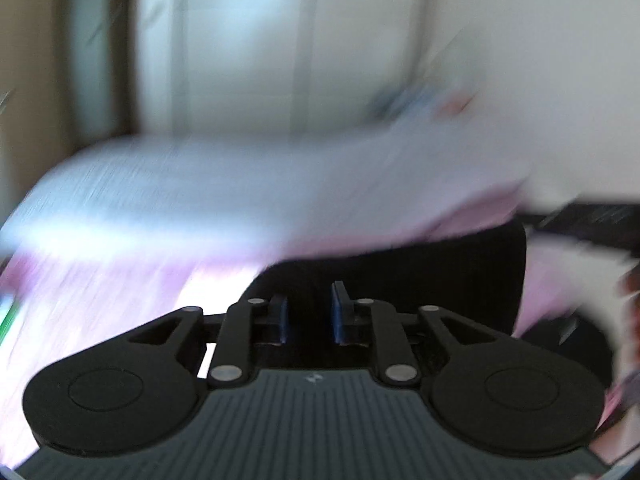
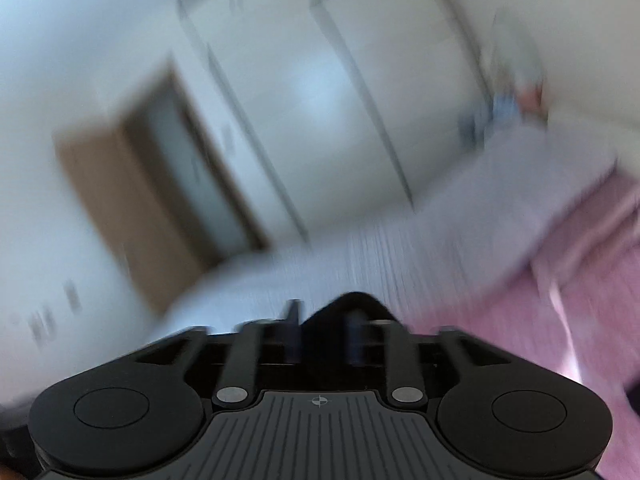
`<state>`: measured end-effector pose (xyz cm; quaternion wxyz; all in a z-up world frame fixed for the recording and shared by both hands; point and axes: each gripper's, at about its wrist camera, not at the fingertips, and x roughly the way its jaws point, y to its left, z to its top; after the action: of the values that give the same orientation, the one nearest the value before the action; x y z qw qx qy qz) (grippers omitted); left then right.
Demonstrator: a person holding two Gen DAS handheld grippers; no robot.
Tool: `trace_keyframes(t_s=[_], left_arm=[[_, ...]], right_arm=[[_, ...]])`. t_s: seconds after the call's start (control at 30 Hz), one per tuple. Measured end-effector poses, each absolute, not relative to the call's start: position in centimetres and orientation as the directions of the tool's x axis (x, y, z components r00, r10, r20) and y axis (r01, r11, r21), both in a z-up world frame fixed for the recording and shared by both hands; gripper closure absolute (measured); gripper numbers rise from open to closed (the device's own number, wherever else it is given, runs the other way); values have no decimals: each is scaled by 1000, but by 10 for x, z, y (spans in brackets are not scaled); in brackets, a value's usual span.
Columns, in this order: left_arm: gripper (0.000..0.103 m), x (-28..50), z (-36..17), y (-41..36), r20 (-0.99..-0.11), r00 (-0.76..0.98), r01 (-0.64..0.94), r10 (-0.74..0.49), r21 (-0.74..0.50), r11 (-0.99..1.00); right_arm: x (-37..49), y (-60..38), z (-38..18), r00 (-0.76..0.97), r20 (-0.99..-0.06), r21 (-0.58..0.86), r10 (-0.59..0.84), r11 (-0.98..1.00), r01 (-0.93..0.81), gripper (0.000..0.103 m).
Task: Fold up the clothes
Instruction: 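Lift the black garment with both grippers and carry it across the bed, then lay the black garment flat on the bed and open both grippers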
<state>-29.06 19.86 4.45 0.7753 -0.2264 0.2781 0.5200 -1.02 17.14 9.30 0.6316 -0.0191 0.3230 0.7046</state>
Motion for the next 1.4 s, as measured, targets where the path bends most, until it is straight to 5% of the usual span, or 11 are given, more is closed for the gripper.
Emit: trace_keyframes(t_s=[0.3, 0.53, 0.7, 1.4], left_arm=[[88, -356, -20, 137, -805, 126, -981, 579, -13, 195], [85, -378, -42, 94, -845, 53, -993, 533, 11, 115], [78, -354, -46, 60, -849, 52, -993, 526, 12, 119], [77, -330, -67, -71, -869, -74, -992, 489, 112, 50]], right_arm=[[-144, 128, -1, -233, -750, 132, 619, -206, -970, 64], [-171, 92, -35, -202, -843, 79, 499, -256, -963, 64], [-155, 60, -53, -184, -879, 78, 439, -248, -966, 64], [-138, -51, -88, -216, -917, 114, 336, -300, -947, 64]])
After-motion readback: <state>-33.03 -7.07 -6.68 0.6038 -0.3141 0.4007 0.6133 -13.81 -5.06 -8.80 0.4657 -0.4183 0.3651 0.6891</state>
